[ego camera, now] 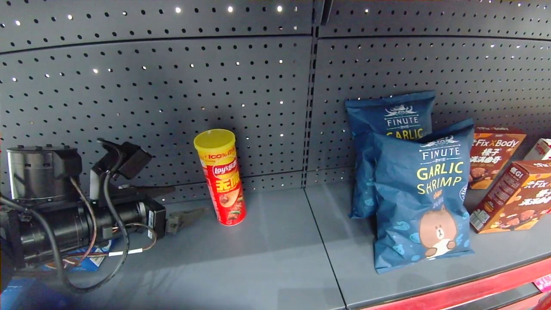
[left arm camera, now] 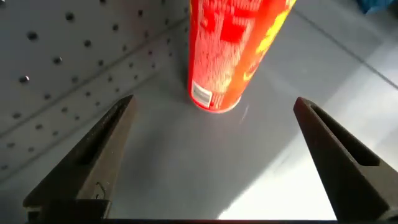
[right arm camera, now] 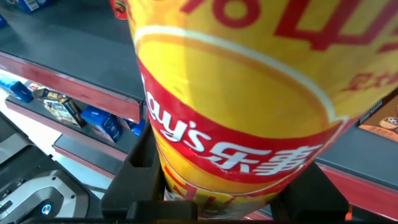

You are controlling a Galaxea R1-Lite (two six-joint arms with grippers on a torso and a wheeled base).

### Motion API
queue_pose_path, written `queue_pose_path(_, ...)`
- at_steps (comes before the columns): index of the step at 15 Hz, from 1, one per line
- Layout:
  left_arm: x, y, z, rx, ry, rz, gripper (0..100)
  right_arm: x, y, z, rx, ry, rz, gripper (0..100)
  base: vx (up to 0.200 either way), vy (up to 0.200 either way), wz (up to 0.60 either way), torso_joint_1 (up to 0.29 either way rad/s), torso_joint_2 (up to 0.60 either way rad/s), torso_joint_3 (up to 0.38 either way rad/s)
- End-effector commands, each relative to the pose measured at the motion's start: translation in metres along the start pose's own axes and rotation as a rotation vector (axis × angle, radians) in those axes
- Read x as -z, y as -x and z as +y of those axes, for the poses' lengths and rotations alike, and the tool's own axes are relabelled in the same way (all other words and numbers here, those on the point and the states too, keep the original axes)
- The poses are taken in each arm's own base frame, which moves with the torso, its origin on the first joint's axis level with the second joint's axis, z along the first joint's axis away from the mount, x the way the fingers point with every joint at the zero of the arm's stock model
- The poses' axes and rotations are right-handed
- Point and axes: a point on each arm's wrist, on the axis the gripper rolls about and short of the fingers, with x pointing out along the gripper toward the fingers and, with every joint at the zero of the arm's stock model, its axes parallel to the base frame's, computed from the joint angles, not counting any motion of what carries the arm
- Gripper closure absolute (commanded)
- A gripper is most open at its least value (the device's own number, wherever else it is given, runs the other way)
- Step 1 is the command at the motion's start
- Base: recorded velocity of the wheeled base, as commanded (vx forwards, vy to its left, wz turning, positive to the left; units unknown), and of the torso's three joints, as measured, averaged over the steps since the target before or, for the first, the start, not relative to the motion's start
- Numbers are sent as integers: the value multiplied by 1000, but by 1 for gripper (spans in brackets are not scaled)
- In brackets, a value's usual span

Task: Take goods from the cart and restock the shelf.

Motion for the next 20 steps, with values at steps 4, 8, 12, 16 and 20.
queue_pose_path(4,5,0,-2,7,2,16,0,-1,-5,-1,-4,-4,22,100,-100,0,0,6,6,-1)
queue_pose_path(8,6,-3,-1,2,-33,20,0,0,-4,-1,-4,-4,19,100,0,0,0,0,0,0)
queue_pose_path(12,-2,-29,21,-1,-20,-57,0,0,-4,-1,-4,-5,19,100,0,0,0,0,0,0)
queue_pose_path(16,-1,-59,35,0,-82,-211,0,2,-4,-1,-3,-4,21,100,0,0,0,0,0,0)
queue_pose_path(20,-5,-61,32,93,-39,-235,0,2,-4,-1,-1,-6,21,100,0,0,0,0,0,0)
